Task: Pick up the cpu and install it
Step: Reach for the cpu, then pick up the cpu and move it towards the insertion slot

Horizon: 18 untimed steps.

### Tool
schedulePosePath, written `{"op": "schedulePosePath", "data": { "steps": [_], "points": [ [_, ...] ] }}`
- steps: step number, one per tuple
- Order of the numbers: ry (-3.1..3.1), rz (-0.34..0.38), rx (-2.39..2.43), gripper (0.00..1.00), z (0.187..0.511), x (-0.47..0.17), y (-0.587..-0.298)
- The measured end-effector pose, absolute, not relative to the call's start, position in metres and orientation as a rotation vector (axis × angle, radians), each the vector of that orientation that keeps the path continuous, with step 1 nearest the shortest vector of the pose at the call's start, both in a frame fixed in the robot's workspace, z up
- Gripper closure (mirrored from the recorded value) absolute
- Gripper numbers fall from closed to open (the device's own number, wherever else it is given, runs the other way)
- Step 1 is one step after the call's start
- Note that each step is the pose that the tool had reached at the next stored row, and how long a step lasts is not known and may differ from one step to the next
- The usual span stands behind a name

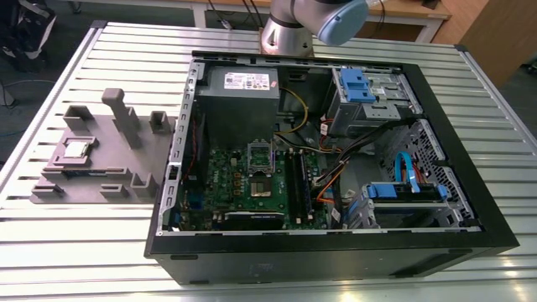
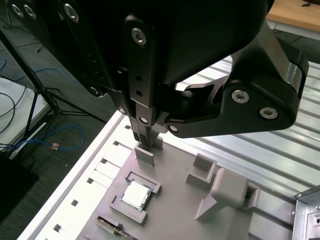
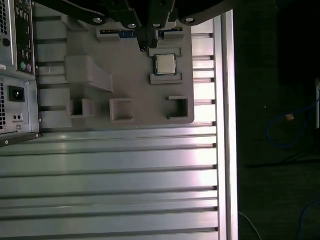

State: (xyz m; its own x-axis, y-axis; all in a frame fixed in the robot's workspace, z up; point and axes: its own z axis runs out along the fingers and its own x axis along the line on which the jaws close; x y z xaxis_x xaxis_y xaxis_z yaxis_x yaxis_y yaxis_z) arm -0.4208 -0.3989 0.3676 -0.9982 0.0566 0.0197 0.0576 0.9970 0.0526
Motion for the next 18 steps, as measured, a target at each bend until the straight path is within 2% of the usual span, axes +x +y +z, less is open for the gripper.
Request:
{"op": "schedulePosePath", "data": {
  "steps": [18],
  "points": [
    [-3.112,-0.082,-0.084,0.90,0.364,-0.449,-0.399]
  ]
}}
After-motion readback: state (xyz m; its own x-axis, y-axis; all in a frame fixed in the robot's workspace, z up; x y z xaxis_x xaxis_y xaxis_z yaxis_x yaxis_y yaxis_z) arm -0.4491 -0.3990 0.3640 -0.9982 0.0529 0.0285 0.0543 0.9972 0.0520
